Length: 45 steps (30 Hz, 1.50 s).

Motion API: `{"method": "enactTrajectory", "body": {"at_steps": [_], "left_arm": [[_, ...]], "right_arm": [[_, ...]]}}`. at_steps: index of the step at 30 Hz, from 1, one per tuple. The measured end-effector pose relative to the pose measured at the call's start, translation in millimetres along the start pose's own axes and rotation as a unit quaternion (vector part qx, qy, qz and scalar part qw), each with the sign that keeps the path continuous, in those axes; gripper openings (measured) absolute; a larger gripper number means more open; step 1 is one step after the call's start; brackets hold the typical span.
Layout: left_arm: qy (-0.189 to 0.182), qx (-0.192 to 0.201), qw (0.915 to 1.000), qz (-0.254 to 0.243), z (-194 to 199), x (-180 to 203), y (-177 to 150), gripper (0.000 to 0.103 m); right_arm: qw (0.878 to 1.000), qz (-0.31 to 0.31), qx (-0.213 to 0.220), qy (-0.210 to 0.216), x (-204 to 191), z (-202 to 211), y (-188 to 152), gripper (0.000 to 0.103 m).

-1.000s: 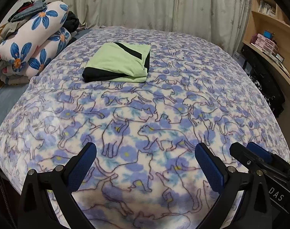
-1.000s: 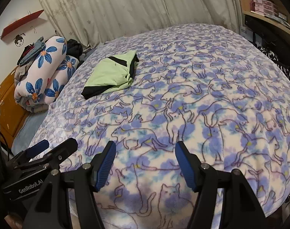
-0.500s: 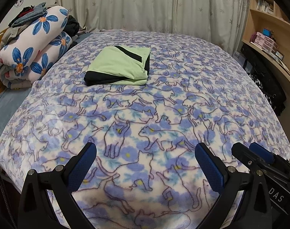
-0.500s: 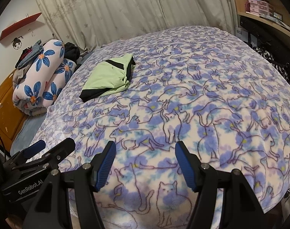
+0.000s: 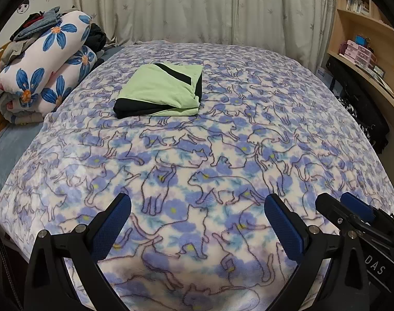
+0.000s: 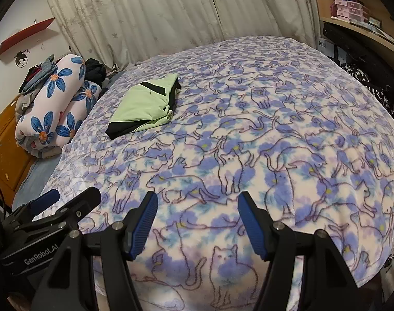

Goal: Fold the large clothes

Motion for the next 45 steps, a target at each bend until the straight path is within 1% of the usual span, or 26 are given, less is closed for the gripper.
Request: {"method": "enactTrajectory", "body": {"at_steps": [11,18,27,45], "left_arm": [[0.004,-0.002,1.0,-0.005,-0.2,-0.7,-1.8,0.101],[0.006,0.003,0.9999,-0.013,1.8,-0.6,-4.6,0.099],[-0.01,-0.011,0.9999,-0.005,-3.6,-3.7,-6.1,0.098],[-0.011,-0.02,0.9997,-0.004,-7.6,-5.9,-7.8,0.098]], "right_arm": [[1.0,-0.005,-0.007,-0.009,1.1,-5.5,-5.8,0.064],[1.0,-0.005,-0.008,-0.009,1.6,-5.8,-6.1,0.064],[1.0,-0.005,-0.008,-0.009,1.9,-6.5,-6.8,0.064],[1.0,-0.007,-0.01,-0.01,3.3,-8.3,-9.7,0.064]]}}
Point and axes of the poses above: each gripper's, at about its wrist camera, not at the fingertips, and z roughly against the way its jaws point, x to its right, y to its top, the point moved 10 cm from there along -z, roughly the way its jaws point, and after that the axes turned 2 degrees about -x, right-handed, at the moved point
